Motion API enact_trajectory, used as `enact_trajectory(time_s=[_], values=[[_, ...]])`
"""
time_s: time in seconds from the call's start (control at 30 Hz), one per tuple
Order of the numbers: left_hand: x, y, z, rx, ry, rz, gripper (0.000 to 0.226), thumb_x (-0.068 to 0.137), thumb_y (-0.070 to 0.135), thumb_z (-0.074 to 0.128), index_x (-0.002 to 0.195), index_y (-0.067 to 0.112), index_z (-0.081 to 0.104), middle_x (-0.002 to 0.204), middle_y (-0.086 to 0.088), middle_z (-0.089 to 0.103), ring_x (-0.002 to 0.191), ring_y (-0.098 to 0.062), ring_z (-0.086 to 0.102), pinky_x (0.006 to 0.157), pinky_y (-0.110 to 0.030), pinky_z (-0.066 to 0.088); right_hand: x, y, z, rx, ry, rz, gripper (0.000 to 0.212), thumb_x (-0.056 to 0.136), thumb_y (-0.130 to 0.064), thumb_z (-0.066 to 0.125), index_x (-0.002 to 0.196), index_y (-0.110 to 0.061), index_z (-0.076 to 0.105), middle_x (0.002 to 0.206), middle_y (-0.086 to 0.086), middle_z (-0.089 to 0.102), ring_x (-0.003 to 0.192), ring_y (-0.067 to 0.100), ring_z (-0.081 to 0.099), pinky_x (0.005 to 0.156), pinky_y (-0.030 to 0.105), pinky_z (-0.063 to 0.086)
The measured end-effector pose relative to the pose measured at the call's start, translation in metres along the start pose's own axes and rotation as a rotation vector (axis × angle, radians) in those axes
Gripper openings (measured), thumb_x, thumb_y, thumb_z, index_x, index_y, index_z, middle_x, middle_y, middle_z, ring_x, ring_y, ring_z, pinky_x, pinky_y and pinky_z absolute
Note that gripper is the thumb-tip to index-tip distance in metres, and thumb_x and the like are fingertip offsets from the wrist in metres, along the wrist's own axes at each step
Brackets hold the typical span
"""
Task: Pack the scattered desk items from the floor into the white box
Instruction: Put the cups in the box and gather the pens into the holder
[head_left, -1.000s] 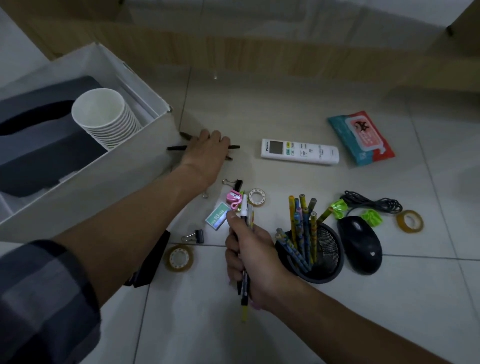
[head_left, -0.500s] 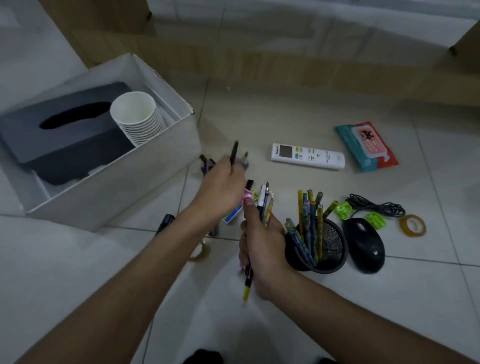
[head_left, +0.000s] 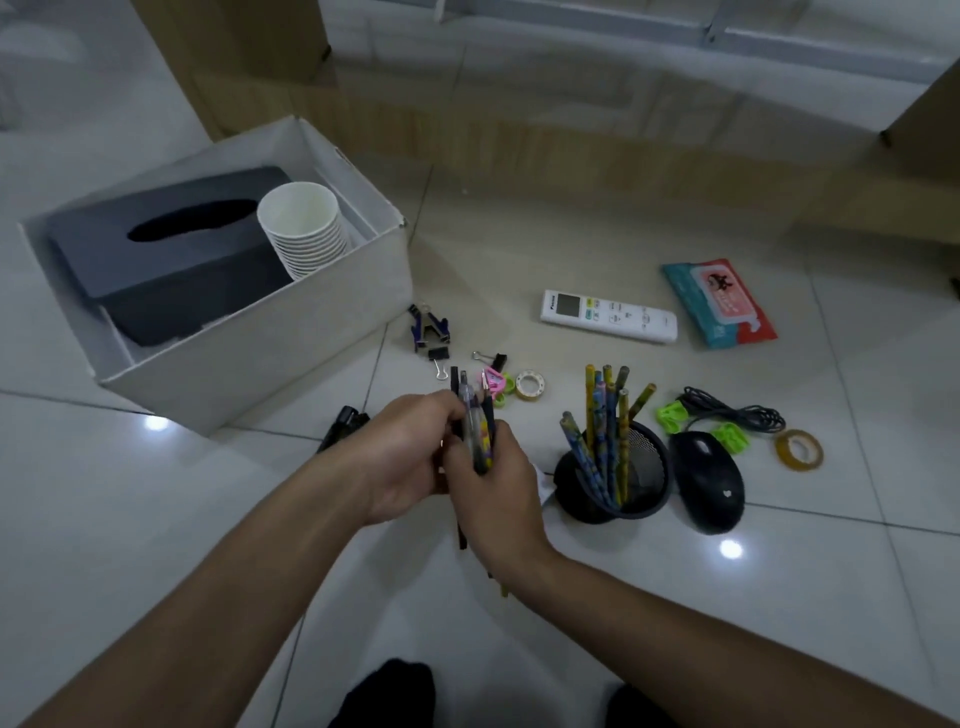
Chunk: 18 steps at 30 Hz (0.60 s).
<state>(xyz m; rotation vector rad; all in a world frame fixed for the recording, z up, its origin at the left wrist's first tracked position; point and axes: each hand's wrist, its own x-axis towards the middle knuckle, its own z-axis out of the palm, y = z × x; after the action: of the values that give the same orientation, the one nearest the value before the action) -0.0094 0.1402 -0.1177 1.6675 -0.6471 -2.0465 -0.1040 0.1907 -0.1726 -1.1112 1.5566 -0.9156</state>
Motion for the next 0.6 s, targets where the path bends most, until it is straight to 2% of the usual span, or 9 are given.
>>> enact_trajectory(time_s=[0.07, 0.13, 0.2, 0.3, 0.37, 0.4, 0.47, 0.53, 0.6], values=[[-0.009, -0.001, 0.008, 0.279, 0.108, 0.077, 0.029, 0.1, 0.025, 0.039, 0.111, 0.012, 0.063, 0.102, -0.012, 0.067, 0.09, -0.023, 0.063, 0.081, -0.039, 0.055, -0.002, -0.003, -0.006, 0.02, -0.048, 0.044, 0.019, 0.089, -0.032, 0.055, 0.081, -0.016, 0.054, 0.066, 0.001, 0.056, 0.062, 0.012, 0.053, 0.059, 0.038, 0.047], [-0.016, 0.004, 0.012, 0.704, 0.285, 0.273, 0.034, 0.1, 0.047, 0.041, 0.1, 0.02, 0.061, 0.095, -0.003, 0.065, 0.085, -0.013, 0.062, 0.071, -0.031, 0.049, -0.002, -0.011, -0.015, 0.065, -0.161, 0.049, 0.022, 0.091, -0.032, 0.054, 0.073, -0.02, 0.05, 0.062, 0.003, 0.051, 0.058, 0.016, 0.049, 0.054, 0.033, 0.04], [-0.022, 0.009, 0.02, 0.861, 0.429, 0.483, 0.047, 0.093, 0.064, 0.041, 0.095, 0.02, 0.059, 0.095, -0.004, 0.063, 0.083, -0.016, 0.063, 0.069, -0.032, 0.045, 0.003, -0.023, -0.028, 0.063, -0.226, 0.007, 0.026, 0.089, -0.037, 0.052, 0.068, -0.021, 0.049, 0.059, 0.003, 0.051, 0.055, 0.017, 0.049, 0.053, 0.036, 0.039], [-0.027, 0.01, 0.038, 0.766, 0.487, 0.742, 0.06, 0.083, 0.071, 0.05, 0.113, 0.019, 0.053, 0.115, -0.005, 0.06, 0.097, -0.019, 0.063, 0.082, -0.036, 0.049, 0.006, -0.042, -0.053, 0.02, -0.209, -0.107, 0.022, 0.089, -0.024, 0.053, 0.07, -0.013, 0.054, 0.058, 0.005, 0.056, 0.055, 0.017, 0.052, 0.053, 0.038, 0.04], [-0.031, 0.015, 0.047, 0.701, 0.474, 0.878, 0.075, 0.081, 0.063, 0.064, 0.139, 0.026, 0.032, 0.137, -0.001, 0.05, 0.102, -0.008, 0.063, 0.088, -0.029, 0.048, 0.0, -0.047, -0.068, -0.013, -0.199, -0.16, 0.02, 0.091, -0.025, 0.054, 0.076, -0.012, 0.056, 0.061, 0.006, 0.059, 0.055, 0.02, 0.053, 0.054, 0.041, 0.044], [-0.032, 0.02, 0.049, 0.669, 0.449, 0.905, 0.079, 0.083, 0.059, 0.065, 0.144, 0.031, 0.024, 0.138, 0.004, 0.047, 0.095, 0.002, 0.064, 0.084, -0.02, 0.047, -0.006, -0.048, -0.076, -0.014, -0.194, -0.168, 0.017, 0.092, -0.023, 0.055, 0.077, -0.014, 0.055, 0.06, 0.002, 0.058, 0.054, 0.019, 0.053, 0.054, 0.04, 0.044], [-0.029, 0.027, 0.052, 0.564, 0.368, 0.88, 0.064, 0.09, 0.057, 0.057, 0.143, 0.034, 0.029, 0.127, 0.013, 0.053, 0.081, 0.012, 0.064, 0.074, -0.01, 0.047, -0.02, -0.044, -0.088, 0.017, -0.158, -0.179, 0.018, 0.09, -0.015, 0.053, 0.072, -0.019, 0.049, 0.057, -0.005, 0.048, 0.053, 0.013, 0.046, 0.054, 0.038, 0.041], [-0.02, 0.022, 0.058, 0.375, 0.275, 0.833, 0.037, 0.1, 0.049, 0.044, 0.133, 0.033, 0.044, 0.12, 0.011, 0.061, 0.083, 0.0, 0.069, 0.08, -0.026, 0.056, -0.031, -0.042, -0.102, 0.13, -0.131, -0.198, 0.014, 0.086, -0.011, 0.047, 0.074, -0.015, 0.047, 0.061, 0.003, 0.044, 0.056, 0.022, 0.044, 0.053, 0.047, 0.042], [-0.013, 0.01, 0.064, 0.218, 0.229, 0.766, 0.024, 0.105, 0.038, 0.036, 0.121, 0.033, 0.052, 0.115, 0.008, 0.065, 0.086, -0.013, 0.072, 0.085, -0.041, 0.057, -0.035, -0.043, -0.117, 0.295, -0.07, -0.229, 0.013, 0.087, -0.009, 0.044, 0.077, -0.014, 0.05, 0.063, 0.008, 0.049, 0.056, 0.027, 0.047, 0.052, 0.05, 0.045]])
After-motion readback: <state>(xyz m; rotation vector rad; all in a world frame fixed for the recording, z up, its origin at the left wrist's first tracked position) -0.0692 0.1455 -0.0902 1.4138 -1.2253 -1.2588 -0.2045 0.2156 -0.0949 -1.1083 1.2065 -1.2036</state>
